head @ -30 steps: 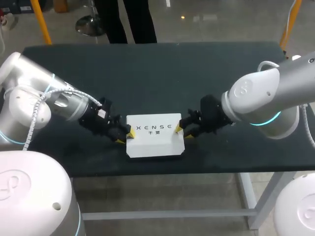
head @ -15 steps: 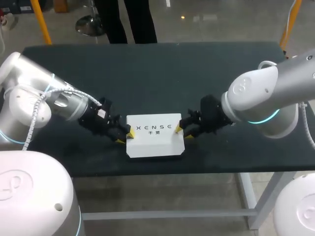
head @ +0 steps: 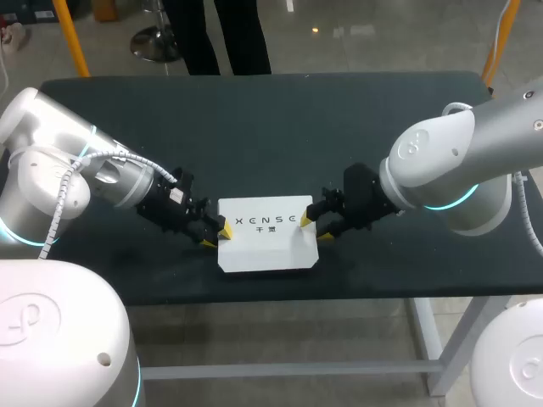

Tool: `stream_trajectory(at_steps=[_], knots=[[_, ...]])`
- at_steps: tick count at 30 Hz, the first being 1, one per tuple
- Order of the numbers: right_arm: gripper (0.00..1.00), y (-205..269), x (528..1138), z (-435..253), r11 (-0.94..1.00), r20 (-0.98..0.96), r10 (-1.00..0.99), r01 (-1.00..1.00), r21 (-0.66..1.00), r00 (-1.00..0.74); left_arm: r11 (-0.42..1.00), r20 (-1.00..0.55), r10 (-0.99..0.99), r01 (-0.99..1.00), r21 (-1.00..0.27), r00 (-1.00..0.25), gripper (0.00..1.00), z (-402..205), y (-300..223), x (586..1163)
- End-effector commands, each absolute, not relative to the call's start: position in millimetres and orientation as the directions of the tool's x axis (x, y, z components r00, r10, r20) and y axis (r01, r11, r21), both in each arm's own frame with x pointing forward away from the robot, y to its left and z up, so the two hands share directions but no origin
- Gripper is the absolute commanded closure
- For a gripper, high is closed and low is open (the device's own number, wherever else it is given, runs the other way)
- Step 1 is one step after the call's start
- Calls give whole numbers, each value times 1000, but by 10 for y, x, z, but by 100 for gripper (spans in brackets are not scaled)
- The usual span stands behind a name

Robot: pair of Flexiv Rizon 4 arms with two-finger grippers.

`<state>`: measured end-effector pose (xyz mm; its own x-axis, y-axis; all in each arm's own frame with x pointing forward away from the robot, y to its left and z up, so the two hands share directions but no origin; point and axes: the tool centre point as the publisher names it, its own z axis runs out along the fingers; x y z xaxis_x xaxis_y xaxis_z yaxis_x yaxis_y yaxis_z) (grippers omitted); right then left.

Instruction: Assemble the packaging by folding the flat box into shape, placing the metal phone stand inside, and closing the box properly

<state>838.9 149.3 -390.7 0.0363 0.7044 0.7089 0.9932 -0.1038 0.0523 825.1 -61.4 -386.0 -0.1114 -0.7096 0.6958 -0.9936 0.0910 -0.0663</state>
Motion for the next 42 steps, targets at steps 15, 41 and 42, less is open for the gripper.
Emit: stream_trajectory(at_steps=[15,41,42], knots=[[56,1420,8394,-3908,3,744,668,1000,20,-17,147,708,-701,-989,27,-85,52,-3831,-626,8299],[58,1478,8370,-3914,40,718,696,999,2,-29,166,705,-708,-979,117,-35,56,-3805,-683,8319],[58,1483,8370,-3910,38,715,699,999,-2,-25,163,703,-711,-979,119,-32,56,-3801,-684,8319]])
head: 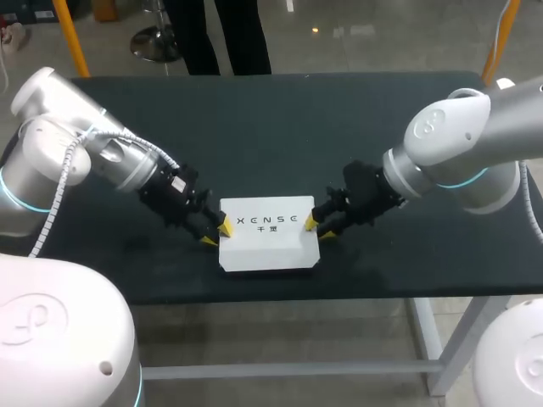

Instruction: Assemble the packaging by folding the flat box into shape, placing the metal phone stand inside, and closing the box properly

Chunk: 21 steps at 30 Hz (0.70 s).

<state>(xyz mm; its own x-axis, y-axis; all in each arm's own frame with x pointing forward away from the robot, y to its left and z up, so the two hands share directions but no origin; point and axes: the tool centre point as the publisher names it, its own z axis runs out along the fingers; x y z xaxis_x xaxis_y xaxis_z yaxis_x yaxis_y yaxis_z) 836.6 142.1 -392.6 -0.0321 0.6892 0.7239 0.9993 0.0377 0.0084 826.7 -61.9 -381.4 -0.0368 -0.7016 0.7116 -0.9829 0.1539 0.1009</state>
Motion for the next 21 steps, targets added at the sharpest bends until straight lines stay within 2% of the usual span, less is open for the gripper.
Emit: stream_trajectory(at_steps=[1,21], knots=[[58,1486,8369,-3909,37,713,701,999,-3,-23,161,701,-712,-979,122,-29,56,-3798,-684,8319],[57,1419,8406,-3860,33,720,693,997,-67,26,150,691,-722,-976,158,1,56,-3740,-653,8301]])
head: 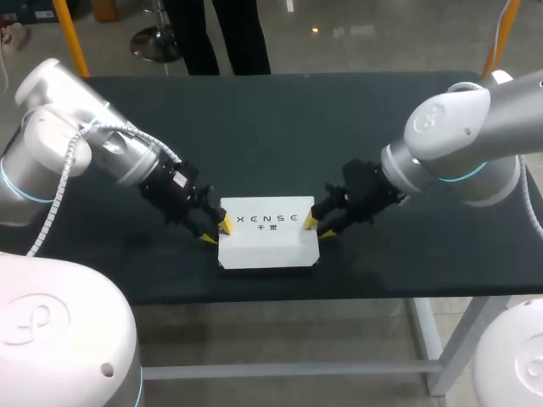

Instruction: Assemble the packaging by folding the flat box into shape, placing the metal phone stand inside, and closing the box properly

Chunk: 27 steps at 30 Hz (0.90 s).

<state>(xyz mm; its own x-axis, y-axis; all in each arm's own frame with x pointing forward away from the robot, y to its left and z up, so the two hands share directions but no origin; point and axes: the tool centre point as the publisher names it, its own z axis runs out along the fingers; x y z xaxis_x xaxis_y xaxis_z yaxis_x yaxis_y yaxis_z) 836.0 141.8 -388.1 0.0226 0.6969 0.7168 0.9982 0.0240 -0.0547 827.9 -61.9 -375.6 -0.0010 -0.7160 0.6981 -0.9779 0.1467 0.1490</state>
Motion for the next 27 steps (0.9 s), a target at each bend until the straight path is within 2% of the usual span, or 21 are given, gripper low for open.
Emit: stream_trajectory(at_steps=[1,27], knots=[[57,1417,8408,-3857,33,720,694,997,-69,27,150,691,-723,-976,159,2,56,-3736,-652,8300],[58,1490,8503,-3751,31,691,718,987,-160,89,134,672,-739,-963,234,60,56,-3650,-660,8333]])
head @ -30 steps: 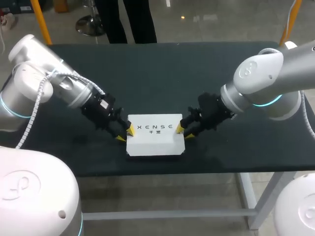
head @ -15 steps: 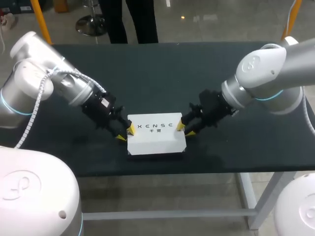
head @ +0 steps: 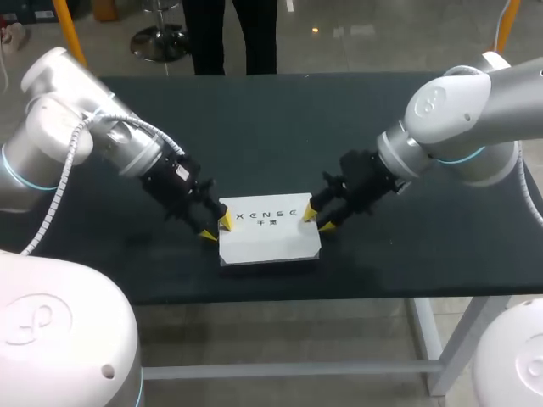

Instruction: Assemble the packaging by folding the flat box into shape, placing the metal phone stand inside, and closing the box properly

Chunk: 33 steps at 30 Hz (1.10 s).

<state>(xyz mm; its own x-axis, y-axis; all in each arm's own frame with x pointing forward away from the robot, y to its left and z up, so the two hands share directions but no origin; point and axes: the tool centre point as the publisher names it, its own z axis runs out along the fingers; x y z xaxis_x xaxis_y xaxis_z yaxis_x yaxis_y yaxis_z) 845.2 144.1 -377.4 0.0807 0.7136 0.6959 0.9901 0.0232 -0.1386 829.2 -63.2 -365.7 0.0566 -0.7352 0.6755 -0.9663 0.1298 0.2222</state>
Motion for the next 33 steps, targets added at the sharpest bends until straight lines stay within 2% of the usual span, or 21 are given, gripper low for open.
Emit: stream_trajectory(at_steps=[1,33], knots=[[58,1493,8507,-3749,31,688,719,985,-167,94,133,671,-738,-962,236,63,56,-3650,-656,8335],[58,1497,8564,-3655,14,651,733,953,-303,196,139,651,-750,-932,333,121,56,-3550,-653,8366]])
